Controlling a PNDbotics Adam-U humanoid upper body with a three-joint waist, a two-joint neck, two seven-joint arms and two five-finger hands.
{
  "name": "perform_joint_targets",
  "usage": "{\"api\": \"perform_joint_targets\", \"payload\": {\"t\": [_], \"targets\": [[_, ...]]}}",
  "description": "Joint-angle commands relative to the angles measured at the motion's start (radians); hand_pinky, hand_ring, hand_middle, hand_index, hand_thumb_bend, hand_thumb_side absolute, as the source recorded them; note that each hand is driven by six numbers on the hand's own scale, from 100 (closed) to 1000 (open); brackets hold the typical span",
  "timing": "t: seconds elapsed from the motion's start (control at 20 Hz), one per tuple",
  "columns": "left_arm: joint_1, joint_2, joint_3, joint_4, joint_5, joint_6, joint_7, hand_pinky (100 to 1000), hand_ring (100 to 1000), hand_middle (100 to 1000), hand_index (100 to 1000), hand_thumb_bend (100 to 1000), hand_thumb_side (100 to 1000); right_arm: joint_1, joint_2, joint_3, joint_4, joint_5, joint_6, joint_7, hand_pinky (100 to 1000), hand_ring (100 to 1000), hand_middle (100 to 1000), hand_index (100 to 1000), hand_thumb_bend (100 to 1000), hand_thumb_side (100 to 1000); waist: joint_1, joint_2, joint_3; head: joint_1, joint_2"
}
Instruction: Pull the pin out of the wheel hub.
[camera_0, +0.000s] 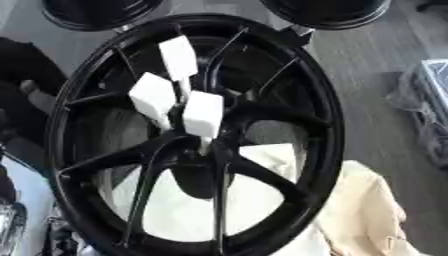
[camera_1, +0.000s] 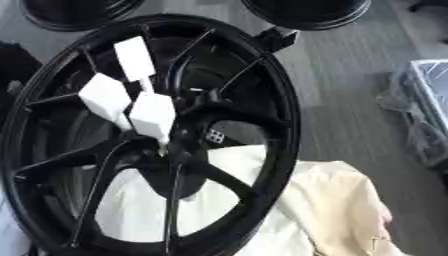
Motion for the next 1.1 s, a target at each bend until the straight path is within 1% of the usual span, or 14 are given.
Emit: {"api": "perform_joint_targets", "payload": {"t": [0.05, 0.25, 0.3, 0.4, 0.45, 0.5, 0.55, 0.6, 0.65, 0.7, 0.75, 0.85, 1.1], "targets": [[-0.004, 0.016, 0.003, -0.017, -0.005, 0.001, -0.001, 789, 807, 674, 727, 155, 867, 0.049, 0.009, -0.056, -0.018, 0.051, -0.006, -0.055, 1000, 976, 914, 953, 402, 100, -0.005, -0.016, 0.005, -0.009, -0.009], [-0.004, 0.017, -0.005, -0.013, -0.003, 0.003, -0.009, 790, 807, 675, 727, 155, 867, 0.163, 0.041, -0.092, -0.072, 0.056, 0.011, -0.125, 1000, 977, 913, 951, 413, 103, -0.007, -0.02, 0.018, -0.023, -0.002], [-0.004, 0.016, -0.007, -0.012, -0.002, 0.004, -0.011, 790, 808, 675, 727, 156, 869, 0.191, 0.051, -0.099, -0.086, 0.049, 0.015, -0.143, 1000, 980, 915, 953, 417, 120, -0.007, -0.021, 0.022, -0.027, -0.001], [-0.003, 0.016, -0.01, -0.011, -0.001, 0.004, -0.015, 790, 808, 674, 726, 156, 869, 0.248, 0.065, -0.113, -0.119, 0.028, 0.023, -0.177, 1000, 976, 919, 960, 408, 100, -0.008, -0.025, 0.029, -0.035, 0.004], [-0.003, 0.016, -0.012, -0.01, 0.0, 0.005, -0.017, 790, 808, 674, 726, 156, 869, 0.275, 0.07, -0.12, -0.139, 0.016, 0.026, -0.194, 1000, 964, 907, 961, 384, 100, -0.008, -0.026, 0.033, -0.039, 0.006], [-0.002, 0.016, -0.014, -0.01, 0.0, 0.006, -0.019, 789, 808, 674, 726, 156, 869, 0.304, 0.077, -0.127, -0.161, 0.0, 0.03, -0.212, 1000, 948, 881, 953, 272, 100, -0.009, -0.028, 0.037, -0.043, 0.008], [-0.002, 0.015, -0.017, -0.009, 0.0, 0.006, -0.022, 789, 808, 674, 726, 156, 870, 0.333, 0.082, -0.137, -0.183, -0.016, 0.033, -0.23, 1000, 926, 846, 928, 126, 100, -0.009, -0.03, 0.042, -0.048, 0.011], [-0.001, 0.015, -0.018, -0.008, 0.001, 0.007, -0.024, 789, 808, 674, 726, 157, 870, 0.355, 0.087, -0.147, -0.204, -0.033, 0.034, -0.247, 1000, 901, 818, 907, 100, 246, -0.01, -0.031, 0.045, -0.052, 0.013], [-0.001, 0.014, -0.02, -0.008, 0.001, 0.007, -0.025, 789, 808, 674, 726, 156, 870, 0.364, 0.092, -0.151, -0.223, -0.05, 0.035, -0.265, 1000, 891, 806, 898, 100, 314, -0.01, -0.032, 0.047, -0.055, 0.014], [-0.001, 0.014, -0.02, -0.008, 0.001, 0.007, -0.027, 789, 808, 674, 726, 156, 870, 0.366, 0.096, -0.15, -0.238, -0.068, 0.037, -0.283, 1000, 888, 803, 895, 100, 334, -0.01, -0.032, 0.049, -0.056, 0.015], [-0.002, 0.014, -0.021, -0.008, 0.001, 0.007, -0.027, 789, 808, 673, 726, 157, 869, 0.364, 0.099, -0.145, -0.251, -0.086, 0.035, -0.301, 1000, 878, 791, 889, 100, 397, -0.009, -0.032, 0.05, -0.058, 0.016], [-0.004, 0.013, -0.022, -0.008, 0.002, 0.007, -0.028, 788, 807, 673, 725, 156, 867, 0.349, 0.108, -0.125, -0.267, -0.123, 0.024, -0.338, 1000, 866, 777, 879, 100, 465, -0.009, -0.033, 0.052, -0.062, 0.017], [-0.016, 0.011, -0.029, -0.012, 0.003, 0.005, -0.031, 787, 807, 672, 725, 157, 863, 0.288, 0.143, -0.063, -0.275, -0.212, -0.031, -0.427, 1000, 856, 766, 872, 100, 445, -0.006, -0.036, 0.06, -0.071, 0.019]]}}
